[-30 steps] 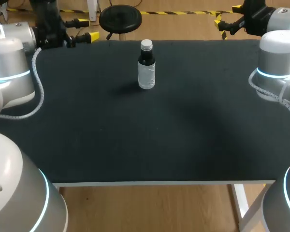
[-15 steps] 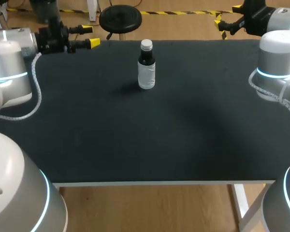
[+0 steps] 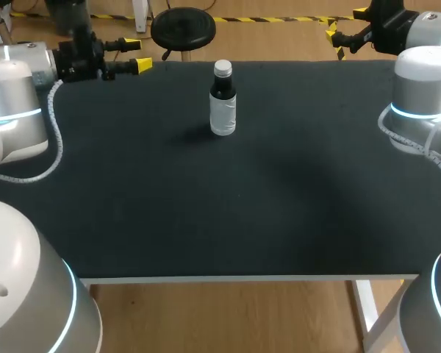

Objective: Unscrew the bottle cap

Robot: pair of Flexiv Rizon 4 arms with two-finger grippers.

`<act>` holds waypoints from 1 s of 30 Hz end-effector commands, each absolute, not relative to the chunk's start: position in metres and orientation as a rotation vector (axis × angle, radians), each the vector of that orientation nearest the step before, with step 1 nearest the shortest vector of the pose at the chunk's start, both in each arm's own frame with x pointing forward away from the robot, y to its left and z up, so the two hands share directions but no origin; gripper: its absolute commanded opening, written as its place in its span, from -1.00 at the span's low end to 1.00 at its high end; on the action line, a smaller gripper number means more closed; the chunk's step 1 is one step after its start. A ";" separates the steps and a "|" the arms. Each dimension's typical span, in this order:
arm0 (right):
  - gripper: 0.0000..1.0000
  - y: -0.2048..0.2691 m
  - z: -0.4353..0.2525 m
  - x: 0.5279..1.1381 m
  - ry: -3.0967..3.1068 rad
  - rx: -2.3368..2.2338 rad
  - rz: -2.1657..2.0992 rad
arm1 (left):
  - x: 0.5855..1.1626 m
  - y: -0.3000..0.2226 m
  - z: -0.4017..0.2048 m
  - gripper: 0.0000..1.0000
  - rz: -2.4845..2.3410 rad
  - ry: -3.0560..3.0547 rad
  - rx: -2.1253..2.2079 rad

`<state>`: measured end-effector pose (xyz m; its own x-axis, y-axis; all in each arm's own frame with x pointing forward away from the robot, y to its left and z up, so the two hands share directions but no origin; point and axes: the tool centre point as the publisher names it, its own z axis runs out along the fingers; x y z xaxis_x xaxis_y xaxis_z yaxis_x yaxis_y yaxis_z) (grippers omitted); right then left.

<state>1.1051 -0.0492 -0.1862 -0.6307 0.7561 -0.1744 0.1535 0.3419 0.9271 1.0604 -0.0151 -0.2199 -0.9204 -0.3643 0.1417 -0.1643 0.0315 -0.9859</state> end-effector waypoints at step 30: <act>1.00 -0.049 -0.186 1.105 2.008 0.792 1.292 | 1.048 -0.105 -0.272 1.00 -2.166 2.213 -0.031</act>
<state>1.1051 -0.0492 -0.1862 -0.6307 0.7562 -0.1744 0.1535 0.3419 0.9271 1.0401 -0.1008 -0.2644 -0.9957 -0.0911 -0.0192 0.0162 0.0338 -0.9993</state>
